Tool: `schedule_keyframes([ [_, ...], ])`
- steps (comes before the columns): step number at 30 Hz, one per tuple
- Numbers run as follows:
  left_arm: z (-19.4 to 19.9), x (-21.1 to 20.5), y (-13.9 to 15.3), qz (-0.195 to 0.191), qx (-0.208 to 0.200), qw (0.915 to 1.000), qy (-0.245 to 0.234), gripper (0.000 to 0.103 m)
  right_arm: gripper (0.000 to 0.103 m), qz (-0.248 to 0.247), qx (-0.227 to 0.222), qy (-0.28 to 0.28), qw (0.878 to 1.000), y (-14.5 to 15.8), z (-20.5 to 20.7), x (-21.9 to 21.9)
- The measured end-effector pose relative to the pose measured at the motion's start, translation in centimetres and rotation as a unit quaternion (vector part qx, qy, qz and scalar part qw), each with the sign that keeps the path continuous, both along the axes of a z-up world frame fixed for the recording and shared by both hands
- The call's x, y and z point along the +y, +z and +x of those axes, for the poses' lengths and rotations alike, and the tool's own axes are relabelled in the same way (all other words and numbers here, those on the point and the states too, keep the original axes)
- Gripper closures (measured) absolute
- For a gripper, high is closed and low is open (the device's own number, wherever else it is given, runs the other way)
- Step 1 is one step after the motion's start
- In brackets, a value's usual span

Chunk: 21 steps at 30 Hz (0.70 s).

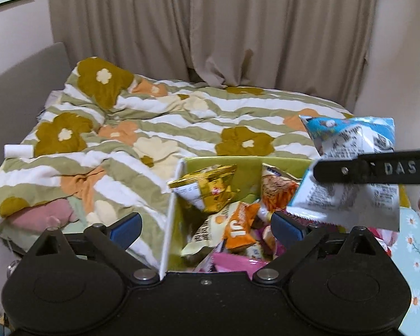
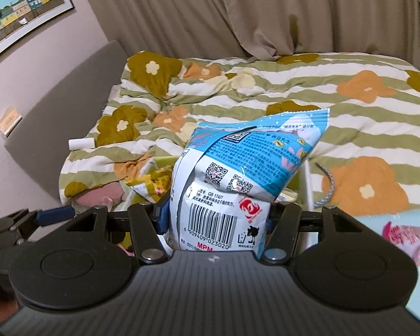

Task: Organize snacks
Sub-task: 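Open the left tool to drop the gold bag while the right tool drops the blue-white bag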

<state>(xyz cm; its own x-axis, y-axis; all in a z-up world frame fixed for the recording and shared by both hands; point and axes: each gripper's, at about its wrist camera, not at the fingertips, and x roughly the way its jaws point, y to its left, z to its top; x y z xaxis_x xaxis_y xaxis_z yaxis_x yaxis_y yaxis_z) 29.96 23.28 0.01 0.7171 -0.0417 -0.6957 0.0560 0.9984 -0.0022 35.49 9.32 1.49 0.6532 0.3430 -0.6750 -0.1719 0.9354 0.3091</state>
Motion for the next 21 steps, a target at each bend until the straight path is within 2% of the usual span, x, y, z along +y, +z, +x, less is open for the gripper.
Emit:
schedule_keyframes([
  [5,-0.6,0.2,0.3,0.007,-0.002,0.9998,0.019,0.003,0.027,0.011,0.004,0.021,1.0,-0.2,1.4,1.6],
  [6,-0.8,0.2,0.3,0.01,-0.003,0.9997,0.022,0.003,0.02,0.019,0.006,0.024,0.999,-0.4,1.7,1.7],
  [7,-1.0,0.2,0.4,0.012,-0.004,0.9996,0.025,0.003,0.003,0.029,0.008,0.026,0.999,-0.6,1.8,1.9],
  [8,-1.1,0.1,0.4,0.013,-0.004,0.9995,0.029,0.003,0.0,0.038,0.01,0.024,0.999,-0.8,1.8,1.9],
  [13,-2.2,0.1,0.1,0.008,-0.004,0.9993,0.037,0.002,0.0,0.072,0.007,0.018,0.997,-0.8,0.9,1.2],
  [21,-3.9,-0.5,0.9,0.001,-0.02,0.9995,0.025,0.002,0.0,0.062,-0.019,-0.002,0.998,0.8,-1.8,-0.6],
])
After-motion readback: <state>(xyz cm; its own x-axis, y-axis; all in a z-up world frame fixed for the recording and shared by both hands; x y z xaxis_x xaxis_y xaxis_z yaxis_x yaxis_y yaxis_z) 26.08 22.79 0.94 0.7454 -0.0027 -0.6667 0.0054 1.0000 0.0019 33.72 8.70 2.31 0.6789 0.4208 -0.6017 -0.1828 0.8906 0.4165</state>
